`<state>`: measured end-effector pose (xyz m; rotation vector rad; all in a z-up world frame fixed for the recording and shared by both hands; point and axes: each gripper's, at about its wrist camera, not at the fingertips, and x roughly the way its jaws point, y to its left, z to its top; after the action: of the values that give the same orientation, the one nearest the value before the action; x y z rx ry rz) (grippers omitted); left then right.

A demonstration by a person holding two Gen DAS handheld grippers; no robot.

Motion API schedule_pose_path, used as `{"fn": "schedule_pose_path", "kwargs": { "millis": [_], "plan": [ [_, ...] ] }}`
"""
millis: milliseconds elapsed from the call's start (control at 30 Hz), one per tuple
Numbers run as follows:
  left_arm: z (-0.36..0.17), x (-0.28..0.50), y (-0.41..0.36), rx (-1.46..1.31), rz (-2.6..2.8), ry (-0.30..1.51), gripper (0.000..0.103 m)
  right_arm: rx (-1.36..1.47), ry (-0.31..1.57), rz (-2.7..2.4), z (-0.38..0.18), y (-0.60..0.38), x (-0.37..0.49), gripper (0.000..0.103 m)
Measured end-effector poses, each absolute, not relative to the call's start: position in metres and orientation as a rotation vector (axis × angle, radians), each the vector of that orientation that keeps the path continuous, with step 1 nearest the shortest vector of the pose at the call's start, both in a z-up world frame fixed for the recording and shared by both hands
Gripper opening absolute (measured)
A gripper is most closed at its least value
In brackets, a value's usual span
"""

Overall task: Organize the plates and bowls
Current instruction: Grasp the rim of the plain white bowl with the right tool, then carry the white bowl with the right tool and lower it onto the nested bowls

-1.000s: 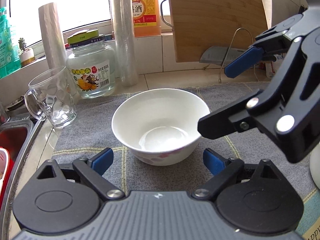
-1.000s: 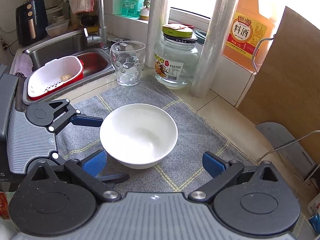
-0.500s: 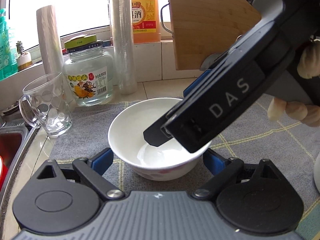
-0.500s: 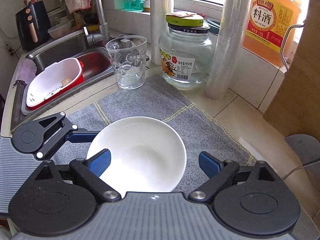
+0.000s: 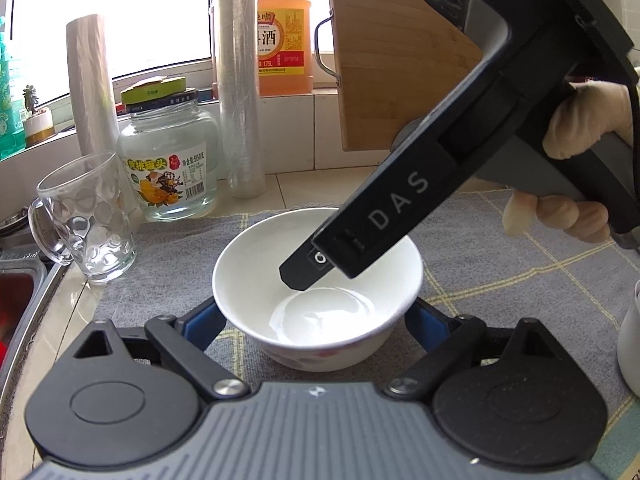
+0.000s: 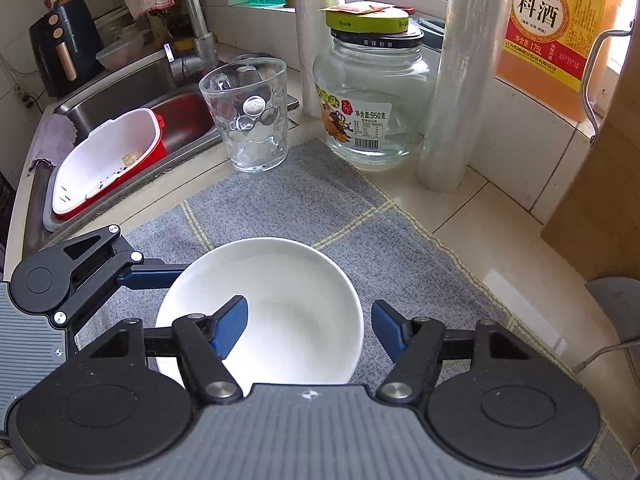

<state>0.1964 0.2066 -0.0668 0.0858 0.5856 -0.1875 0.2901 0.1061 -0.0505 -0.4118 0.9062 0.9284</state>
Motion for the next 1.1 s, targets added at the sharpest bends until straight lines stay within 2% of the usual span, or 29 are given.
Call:
{"fn": "schedule_pose_path", "kwargs": {
  "millis": [167, 1100],
  "plan": [
    [-0.067, 0.196, 0.206, 0.081, -0.190, 0.586, 0.095, -0.424, 0.913, 0.940, -0.052, 0.108, 0.289, 0.062],
    [-0.061, 0.185, 0.210, 0.079, -0.235, 0.575, 0.095, -0.432, 0.937, 0.937, -0.050, 0.110, 0.287, 0.063]
  ]
}}
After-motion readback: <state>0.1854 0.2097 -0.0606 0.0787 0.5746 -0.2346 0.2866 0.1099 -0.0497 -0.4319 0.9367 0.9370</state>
